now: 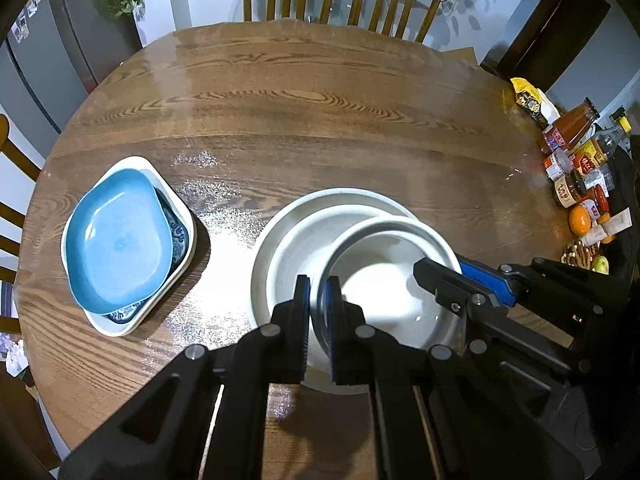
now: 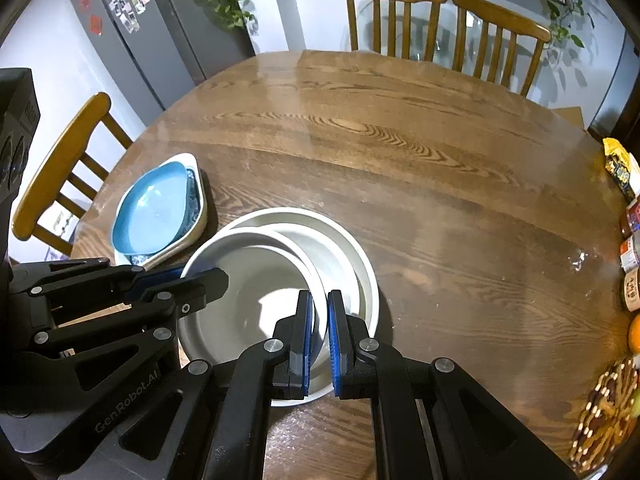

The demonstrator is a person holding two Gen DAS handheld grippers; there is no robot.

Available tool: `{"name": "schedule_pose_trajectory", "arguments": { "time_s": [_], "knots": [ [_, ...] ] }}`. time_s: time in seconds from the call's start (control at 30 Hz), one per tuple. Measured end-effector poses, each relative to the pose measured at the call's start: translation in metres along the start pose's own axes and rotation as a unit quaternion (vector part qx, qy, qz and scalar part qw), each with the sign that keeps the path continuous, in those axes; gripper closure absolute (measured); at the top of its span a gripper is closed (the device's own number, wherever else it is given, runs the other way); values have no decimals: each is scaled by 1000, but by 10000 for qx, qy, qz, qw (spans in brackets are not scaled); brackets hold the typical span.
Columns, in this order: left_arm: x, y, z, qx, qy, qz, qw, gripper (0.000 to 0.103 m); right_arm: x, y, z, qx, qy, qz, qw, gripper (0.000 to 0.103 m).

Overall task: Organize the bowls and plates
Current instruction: 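Lower the small white cup into the nested white bowls with both grippers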

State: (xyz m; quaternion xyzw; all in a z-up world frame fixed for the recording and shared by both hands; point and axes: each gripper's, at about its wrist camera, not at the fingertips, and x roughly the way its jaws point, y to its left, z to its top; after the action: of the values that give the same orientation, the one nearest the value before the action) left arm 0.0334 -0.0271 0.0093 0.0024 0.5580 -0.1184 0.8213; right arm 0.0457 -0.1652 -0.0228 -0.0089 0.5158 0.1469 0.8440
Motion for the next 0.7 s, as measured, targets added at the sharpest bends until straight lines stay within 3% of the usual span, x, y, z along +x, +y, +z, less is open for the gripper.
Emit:
{"name": "schedule_pose_trajectory", "arguments": {
  "time_s": [0.7],
  "knots": [
    [24,1,4,-141,284,-60,9995,97,26,-5,4,53,290,20,9996,94]
  ]
}}
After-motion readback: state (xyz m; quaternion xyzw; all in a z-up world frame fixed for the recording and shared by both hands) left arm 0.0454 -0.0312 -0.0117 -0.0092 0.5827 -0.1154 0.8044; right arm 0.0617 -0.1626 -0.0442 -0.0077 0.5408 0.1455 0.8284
